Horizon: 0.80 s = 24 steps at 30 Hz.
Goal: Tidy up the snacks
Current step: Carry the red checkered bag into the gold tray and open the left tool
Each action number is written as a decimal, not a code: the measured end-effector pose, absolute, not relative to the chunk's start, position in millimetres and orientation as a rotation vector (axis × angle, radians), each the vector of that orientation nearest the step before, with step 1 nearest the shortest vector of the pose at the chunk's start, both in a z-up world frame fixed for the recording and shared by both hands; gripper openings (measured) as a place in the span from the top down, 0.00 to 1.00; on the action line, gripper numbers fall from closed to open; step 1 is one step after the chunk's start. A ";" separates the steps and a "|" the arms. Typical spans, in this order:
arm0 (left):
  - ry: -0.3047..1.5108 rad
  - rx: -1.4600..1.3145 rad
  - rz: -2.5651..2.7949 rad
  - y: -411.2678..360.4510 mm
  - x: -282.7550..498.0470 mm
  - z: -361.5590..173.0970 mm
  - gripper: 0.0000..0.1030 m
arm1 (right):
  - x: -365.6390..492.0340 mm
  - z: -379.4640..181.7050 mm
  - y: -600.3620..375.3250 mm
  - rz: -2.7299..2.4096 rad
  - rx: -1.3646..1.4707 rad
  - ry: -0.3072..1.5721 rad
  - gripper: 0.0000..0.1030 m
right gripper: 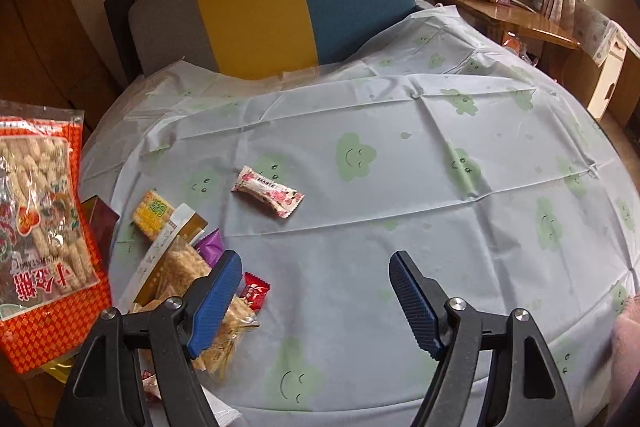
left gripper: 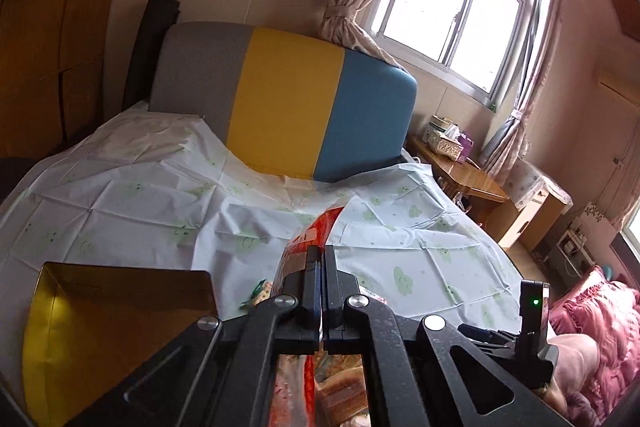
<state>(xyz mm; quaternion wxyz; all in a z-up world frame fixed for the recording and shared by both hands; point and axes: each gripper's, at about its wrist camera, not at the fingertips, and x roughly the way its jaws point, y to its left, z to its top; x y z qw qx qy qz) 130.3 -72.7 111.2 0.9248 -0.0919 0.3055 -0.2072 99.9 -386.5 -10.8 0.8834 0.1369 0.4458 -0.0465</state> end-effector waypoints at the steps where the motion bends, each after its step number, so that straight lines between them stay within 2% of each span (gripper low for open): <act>1: 0.634 -0.197 -0.410 -64.0 128.2 110.0 1.00 | 100.7 -12.4 -384.5 -0.070 0.298 0.938 0.24; 17: 0.744 -0.241 -0.036 60.7 138.3 49.8 1.00 | 101.5 -21.0 -359.7 0.003 0.228 0.981 0.24; 24: 0.808 -0.287 0.147 98.9 149.6 26.4 0.96 | 100.9 -18.4 -347.6 0.072 0.213 0.968 0.24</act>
